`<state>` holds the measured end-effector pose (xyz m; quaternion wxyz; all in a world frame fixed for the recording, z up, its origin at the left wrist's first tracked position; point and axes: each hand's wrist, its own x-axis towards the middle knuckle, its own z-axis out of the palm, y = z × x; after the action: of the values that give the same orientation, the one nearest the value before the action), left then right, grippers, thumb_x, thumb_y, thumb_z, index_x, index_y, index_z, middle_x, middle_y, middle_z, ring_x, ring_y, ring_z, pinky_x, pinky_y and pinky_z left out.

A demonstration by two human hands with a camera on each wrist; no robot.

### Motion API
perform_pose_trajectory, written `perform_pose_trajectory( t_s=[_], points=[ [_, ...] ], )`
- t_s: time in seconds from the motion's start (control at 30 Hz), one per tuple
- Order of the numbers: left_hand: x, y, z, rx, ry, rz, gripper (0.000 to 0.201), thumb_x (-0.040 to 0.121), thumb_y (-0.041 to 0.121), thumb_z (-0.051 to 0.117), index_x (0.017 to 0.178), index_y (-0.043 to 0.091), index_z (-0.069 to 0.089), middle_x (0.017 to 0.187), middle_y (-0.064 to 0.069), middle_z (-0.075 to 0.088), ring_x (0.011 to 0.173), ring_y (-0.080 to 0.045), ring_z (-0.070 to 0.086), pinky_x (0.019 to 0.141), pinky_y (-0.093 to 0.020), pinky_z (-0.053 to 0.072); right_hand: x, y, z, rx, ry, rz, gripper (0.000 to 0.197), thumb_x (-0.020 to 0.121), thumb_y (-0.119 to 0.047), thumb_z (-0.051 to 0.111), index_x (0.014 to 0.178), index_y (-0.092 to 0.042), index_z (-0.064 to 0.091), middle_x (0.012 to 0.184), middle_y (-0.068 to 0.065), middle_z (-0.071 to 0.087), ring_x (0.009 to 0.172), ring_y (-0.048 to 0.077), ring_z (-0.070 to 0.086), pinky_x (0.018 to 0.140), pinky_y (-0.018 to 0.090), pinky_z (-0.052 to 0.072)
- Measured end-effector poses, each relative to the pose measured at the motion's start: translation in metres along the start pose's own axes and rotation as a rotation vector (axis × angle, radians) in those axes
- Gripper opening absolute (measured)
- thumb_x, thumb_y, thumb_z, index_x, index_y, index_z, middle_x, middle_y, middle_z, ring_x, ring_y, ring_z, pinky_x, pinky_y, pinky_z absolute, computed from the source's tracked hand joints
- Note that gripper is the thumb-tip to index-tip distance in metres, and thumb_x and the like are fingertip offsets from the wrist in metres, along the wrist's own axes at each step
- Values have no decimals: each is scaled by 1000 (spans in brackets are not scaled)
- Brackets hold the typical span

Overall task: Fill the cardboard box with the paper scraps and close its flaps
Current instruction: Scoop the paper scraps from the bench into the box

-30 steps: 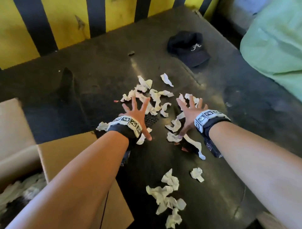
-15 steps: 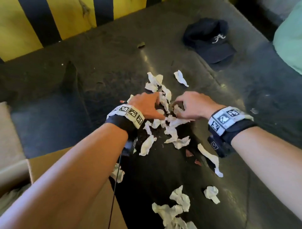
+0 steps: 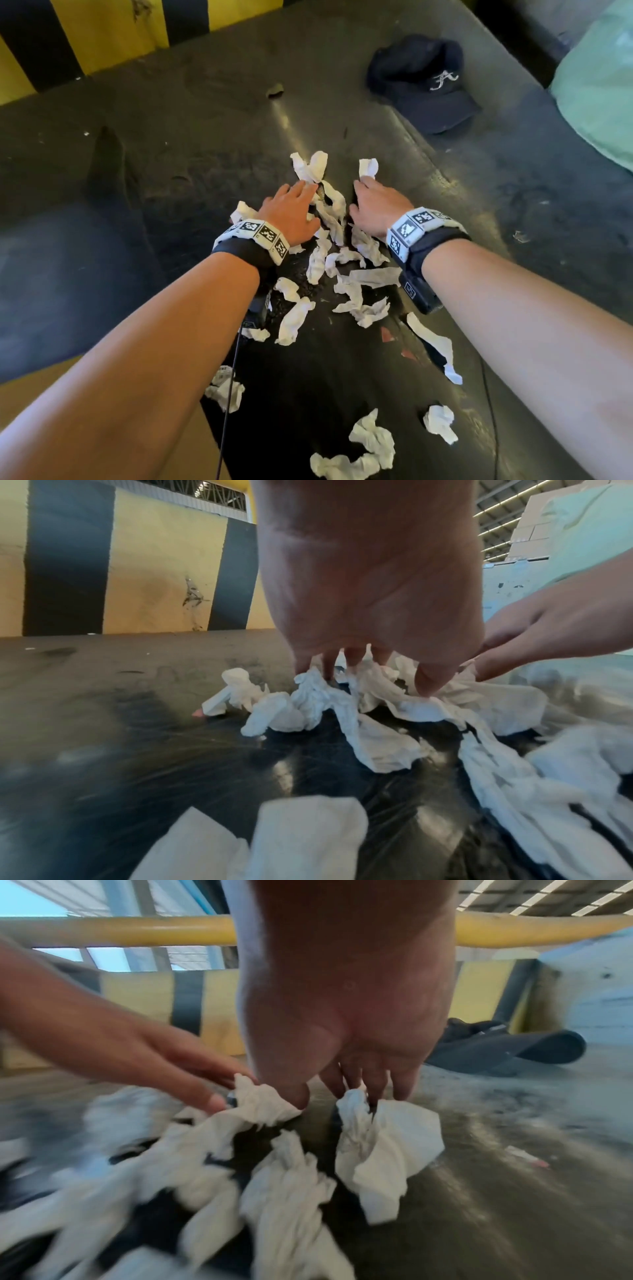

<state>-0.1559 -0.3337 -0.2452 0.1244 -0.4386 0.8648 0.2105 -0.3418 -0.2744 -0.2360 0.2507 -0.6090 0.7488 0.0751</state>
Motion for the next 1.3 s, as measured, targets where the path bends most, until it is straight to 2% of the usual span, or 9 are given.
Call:
perform_pose_trajectory(
  t_s=[0.17,0.33,0.43,0.53,0.63,0.83,0.93,1.07,1.3],
  points=[
    [-25,18,1,57,111,79,38,100,35,42,125,16,63,128,-6,63,114,-29,60,97,-51,48,-48,-4,19,-2,10,-78,44,106,-32,35,141,-11,53,144,10,56,136,30,50,123,58,19],
    [-52,33,-14,51,157,71,27,94,45,48,104,24,62,91,-4,68,84,-30,68,77,-40,53,-90,-2,7,-52,204,-143,30,88,-32,56,114,-21,68,117,4,65,114,31,62,108,54,37],
    [-60,28,-21,26,25,-12,75,76,61,68,138,32,38,131,-11,55,115,-41,60,91,-54,54,-104,12,-1,24,-24,-81,108,65,-58,86,154,-37,28,165,4,15,153,42,19,118,70,20],
    [-80,31,-19,138,-241,-140,147,49,74,86,155,45,-13,167,-16,-6,146,-59,15,108,-71,30,-112,18,6,53,-301,63,161,44,-54,100,153,-57,-18,164,-6,-38,151,49,-22,115,77,16],
    [-98,41,7,54,-361,-166,161,46,57,97,151,49,-25,161,-13,-35,147,-58,-9,113,-74,17,-113,11,24,122,-317,84,167,45,-41,104,148,-60,-27,159,-5,-47,150,49,-25,115,75,23],
    [-89,31,46,104,-281,-189,166,44,38,102,143,58,-30,161,-6,-34,148,-57,-4,102,-75,38,-99,-6,50,64,-213,-14,169,44,-33,105,142,-67,-29,165,-9,-34,156,46,-3,109,67,42],
    [-90,30,43,175,-244,-154,147,51,35,100,155,44,-2,164,-10,-5,145,-52,15,102,-66,45,-92,-15,49,-85,-166,-60,143,56,-32,101,161,-42,3,166,2,2,150,46,13,110,62,43],
    [-86,36,36,36,-137,-73,70,85,13,77,144,16,38,142,-16,35,123,-42,53,99,-47,51,-89,-29,48,91,-67,-49,54,84,-4,71,133,-15,49,134,10,40,112,34,56,94,47,53],
    [-88,57,29,102,-127,6,21,99,12,53,115,7,66,115,-16,66,106,-35,66,86,-40,53,-106,-43,43,194,-78,47,11,93,-13,57,100,-10,65,105,13,65,89,35,66,78,39,53]
  ],
)
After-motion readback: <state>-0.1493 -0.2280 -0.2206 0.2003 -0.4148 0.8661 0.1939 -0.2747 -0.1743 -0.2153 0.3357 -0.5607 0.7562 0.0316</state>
